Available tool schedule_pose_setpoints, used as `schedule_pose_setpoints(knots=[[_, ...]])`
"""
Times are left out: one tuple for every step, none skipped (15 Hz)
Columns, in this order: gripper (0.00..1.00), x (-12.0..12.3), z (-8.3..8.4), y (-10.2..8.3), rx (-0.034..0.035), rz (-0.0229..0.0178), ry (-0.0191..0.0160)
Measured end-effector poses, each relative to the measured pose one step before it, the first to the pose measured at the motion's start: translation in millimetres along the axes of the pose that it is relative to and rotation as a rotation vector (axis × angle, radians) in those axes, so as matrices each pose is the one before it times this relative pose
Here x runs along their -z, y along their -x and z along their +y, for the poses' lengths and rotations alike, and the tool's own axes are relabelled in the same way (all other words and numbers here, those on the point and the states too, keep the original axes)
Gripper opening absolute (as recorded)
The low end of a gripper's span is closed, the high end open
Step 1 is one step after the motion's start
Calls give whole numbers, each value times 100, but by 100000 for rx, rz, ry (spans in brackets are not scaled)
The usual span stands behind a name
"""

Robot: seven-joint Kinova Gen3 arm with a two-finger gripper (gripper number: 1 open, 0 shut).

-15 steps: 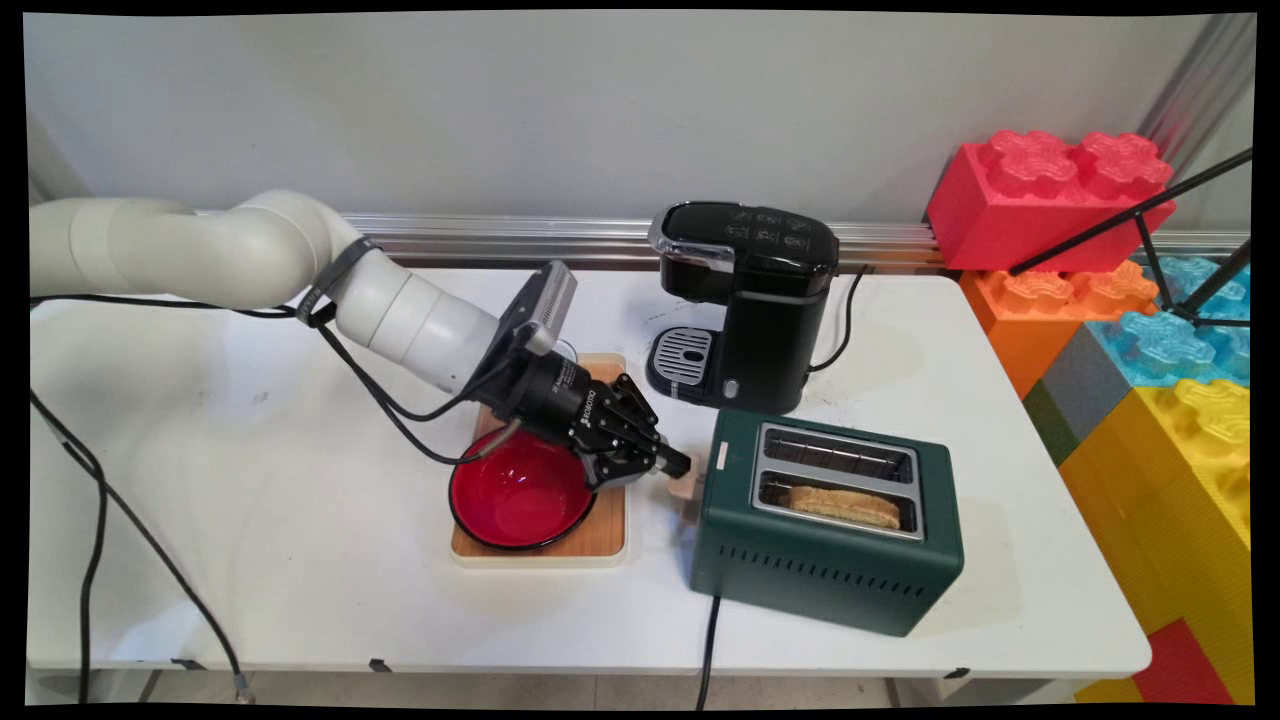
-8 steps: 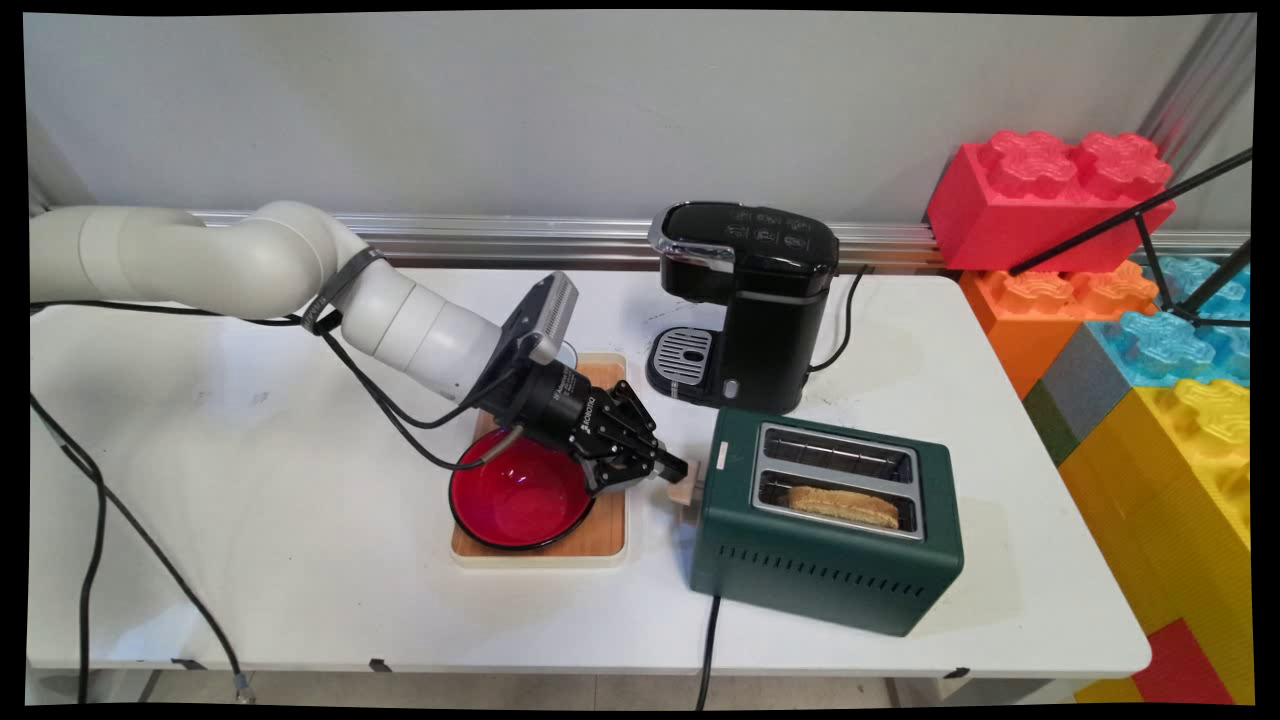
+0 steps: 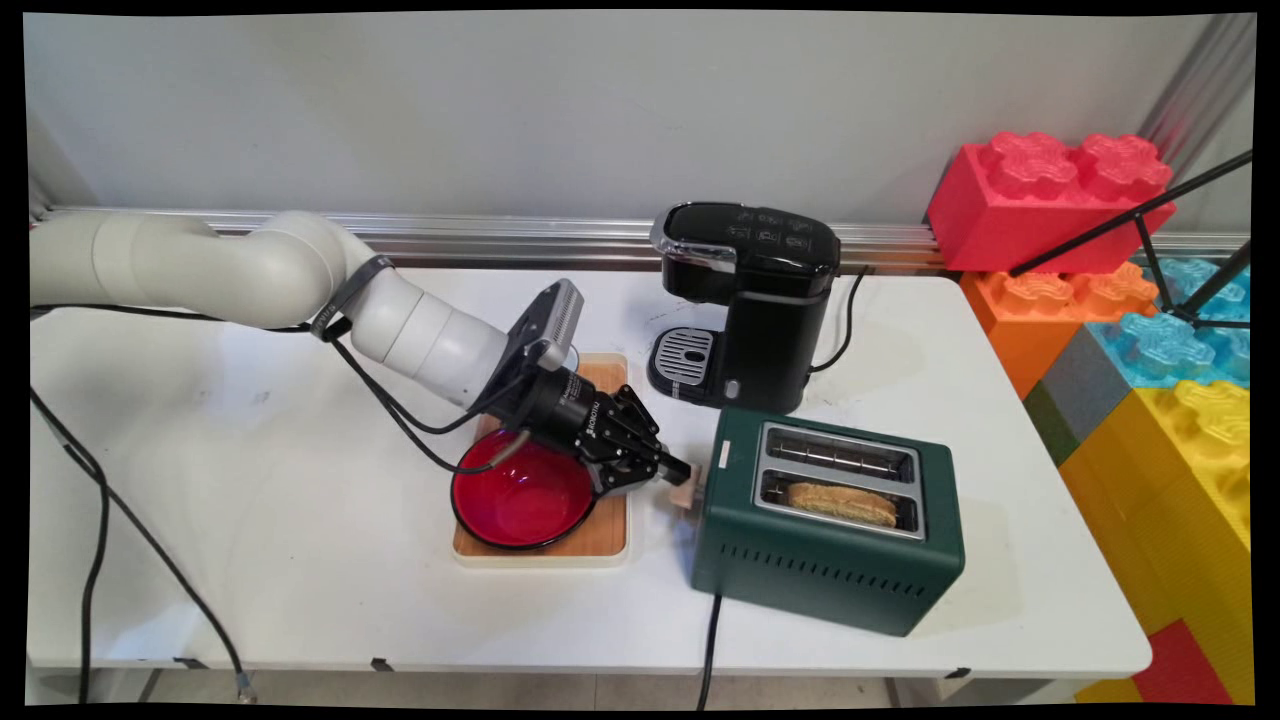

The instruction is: Press the toaster switch

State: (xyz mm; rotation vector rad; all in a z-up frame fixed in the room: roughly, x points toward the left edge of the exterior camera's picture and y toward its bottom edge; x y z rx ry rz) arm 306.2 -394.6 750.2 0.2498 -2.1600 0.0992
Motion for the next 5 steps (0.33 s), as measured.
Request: schedule_pose_setpoints(knots=[[0, -57, -20, 34, 96, -3, -92], [0, -27, -1, 66, 166, -51, -144], [0, -63, -23, 29, 68, -6, -89], [0, -31, -18, 23, 102, -32, -74], [0, 0, -26, 15, 65, 5, -121]])
